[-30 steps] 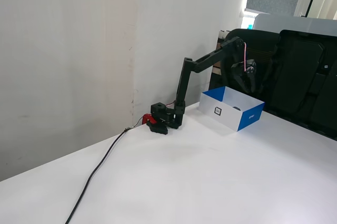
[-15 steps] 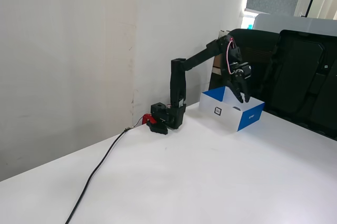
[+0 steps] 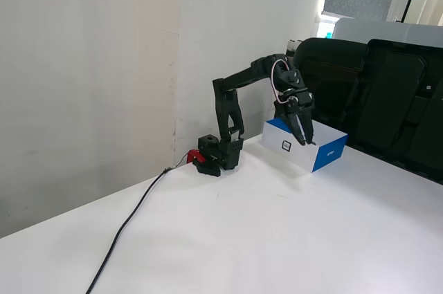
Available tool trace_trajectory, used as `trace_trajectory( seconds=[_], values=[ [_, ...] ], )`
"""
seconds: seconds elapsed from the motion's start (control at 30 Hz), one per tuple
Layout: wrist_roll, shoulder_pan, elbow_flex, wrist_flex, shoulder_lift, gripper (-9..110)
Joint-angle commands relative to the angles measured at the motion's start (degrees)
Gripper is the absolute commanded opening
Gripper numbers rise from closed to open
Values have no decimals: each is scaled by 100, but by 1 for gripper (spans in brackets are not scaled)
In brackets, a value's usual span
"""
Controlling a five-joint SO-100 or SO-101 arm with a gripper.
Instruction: Grasp the gray block and put it in the box.
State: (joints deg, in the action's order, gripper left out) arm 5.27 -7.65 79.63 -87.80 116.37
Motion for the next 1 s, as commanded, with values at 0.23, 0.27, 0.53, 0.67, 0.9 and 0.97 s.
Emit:
trace_trajectory(
  seconds=[0.23, 0.27, 0.53, 0.67, 0.9, 0.97],
  values=[
    [35, 26, 2364, 1380, 2101, 4],
    [18, 26, 2558, 1494, 2232, 4],
    [-44, 62, 4263, 2382, 3568, 4],
    [-141, 105, 4966, 2575, 4175, 4],
    [-229, 272, 6706, 2742, 5810, 4],
    [-237, 308, 7084, 2742, 6214, 4]
  ],
)
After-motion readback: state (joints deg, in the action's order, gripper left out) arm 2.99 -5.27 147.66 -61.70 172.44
